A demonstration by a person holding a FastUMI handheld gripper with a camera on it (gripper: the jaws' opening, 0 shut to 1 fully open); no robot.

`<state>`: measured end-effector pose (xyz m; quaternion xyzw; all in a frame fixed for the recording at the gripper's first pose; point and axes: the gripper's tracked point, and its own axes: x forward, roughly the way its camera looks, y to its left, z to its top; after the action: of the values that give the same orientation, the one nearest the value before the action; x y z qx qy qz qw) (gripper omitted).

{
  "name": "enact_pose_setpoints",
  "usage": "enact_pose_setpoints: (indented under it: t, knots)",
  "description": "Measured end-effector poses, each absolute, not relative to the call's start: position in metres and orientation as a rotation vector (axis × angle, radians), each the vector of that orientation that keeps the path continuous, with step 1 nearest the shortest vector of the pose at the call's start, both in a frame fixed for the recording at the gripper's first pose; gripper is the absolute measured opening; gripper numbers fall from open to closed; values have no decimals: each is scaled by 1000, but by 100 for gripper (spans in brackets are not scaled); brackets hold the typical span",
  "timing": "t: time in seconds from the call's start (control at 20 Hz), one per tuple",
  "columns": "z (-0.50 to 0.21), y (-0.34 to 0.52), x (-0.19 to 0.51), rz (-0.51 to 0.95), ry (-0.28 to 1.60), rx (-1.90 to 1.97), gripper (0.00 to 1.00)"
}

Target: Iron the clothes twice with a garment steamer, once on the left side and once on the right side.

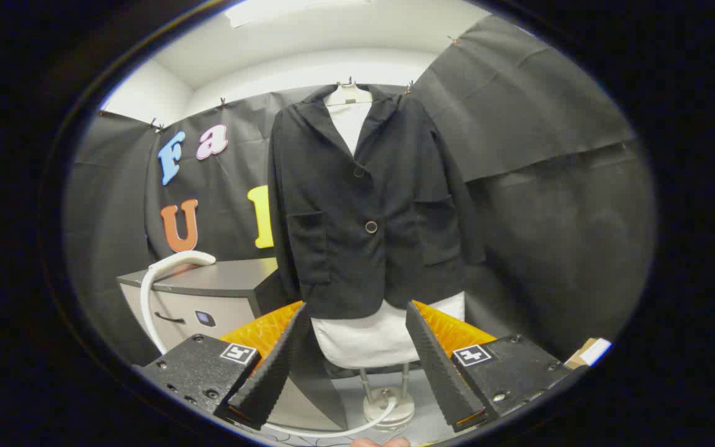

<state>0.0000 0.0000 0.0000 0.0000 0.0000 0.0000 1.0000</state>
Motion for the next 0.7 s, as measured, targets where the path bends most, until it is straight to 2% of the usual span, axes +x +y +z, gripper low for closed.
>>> enact_pose_setpoints:
  t: [0.4, 0.7]
  knots:
    - [48, 17, -12, 46, -18, -4, 100]
    - [37, -1, -3, 73, 43, -42, 100]
